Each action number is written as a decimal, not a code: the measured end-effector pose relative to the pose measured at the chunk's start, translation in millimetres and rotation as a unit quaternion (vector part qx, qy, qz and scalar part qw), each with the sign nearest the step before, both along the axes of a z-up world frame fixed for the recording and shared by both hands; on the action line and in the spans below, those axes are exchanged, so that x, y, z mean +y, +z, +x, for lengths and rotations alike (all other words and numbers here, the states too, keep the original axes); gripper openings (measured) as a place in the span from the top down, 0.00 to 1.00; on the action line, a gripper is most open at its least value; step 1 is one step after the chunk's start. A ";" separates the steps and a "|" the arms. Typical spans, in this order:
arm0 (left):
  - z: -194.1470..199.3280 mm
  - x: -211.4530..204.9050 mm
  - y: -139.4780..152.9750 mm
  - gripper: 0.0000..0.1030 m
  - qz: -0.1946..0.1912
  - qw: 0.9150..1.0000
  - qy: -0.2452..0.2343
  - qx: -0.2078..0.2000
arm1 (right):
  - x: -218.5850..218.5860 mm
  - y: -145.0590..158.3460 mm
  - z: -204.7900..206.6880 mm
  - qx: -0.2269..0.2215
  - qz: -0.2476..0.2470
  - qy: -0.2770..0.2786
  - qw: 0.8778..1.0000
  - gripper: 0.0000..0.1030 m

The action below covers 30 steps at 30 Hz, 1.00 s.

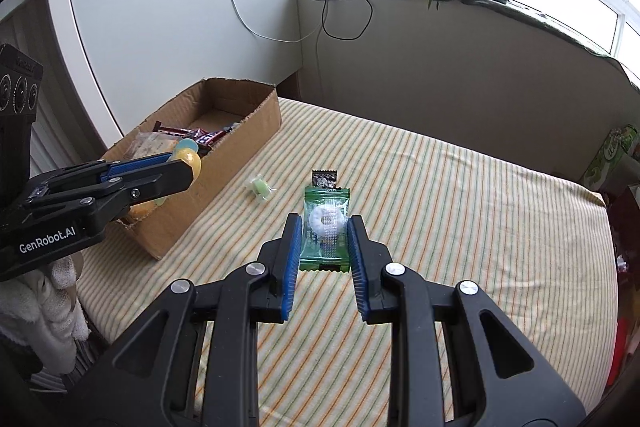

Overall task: Organize snacks
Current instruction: 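Carry the mint packet into the box with the right tool while the left drops the jelly egg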

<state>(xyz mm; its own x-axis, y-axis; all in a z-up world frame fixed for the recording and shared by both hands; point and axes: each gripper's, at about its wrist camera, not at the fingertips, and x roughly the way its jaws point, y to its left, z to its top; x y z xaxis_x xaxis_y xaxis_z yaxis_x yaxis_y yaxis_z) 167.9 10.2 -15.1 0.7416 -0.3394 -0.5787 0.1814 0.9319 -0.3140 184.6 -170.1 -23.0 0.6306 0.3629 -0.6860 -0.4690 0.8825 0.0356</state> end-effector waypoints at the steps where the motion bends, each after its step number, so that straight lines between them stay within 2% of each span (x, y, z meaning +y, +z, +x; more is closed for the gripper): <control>1: -0.4 5.0 1.9 0.78 0.000 1.000 0.004 -0.002 | 4.9 1.8 0.9 -0.002 0.000 0.004 1.000 0.77; 16: 12.5 82.8 12.6 0.78 0.010 0.998 0.066 -0.008 | 90.1 12.5 31.4 -0.002 0.013 0.055 0.998 0.77; 30: 47.6 123.3 9.0 0.78 0.014 0.995 0.098 0.006 | 153.6 -6.0 72.8 0.021 0.012 0.077 0.997 0.76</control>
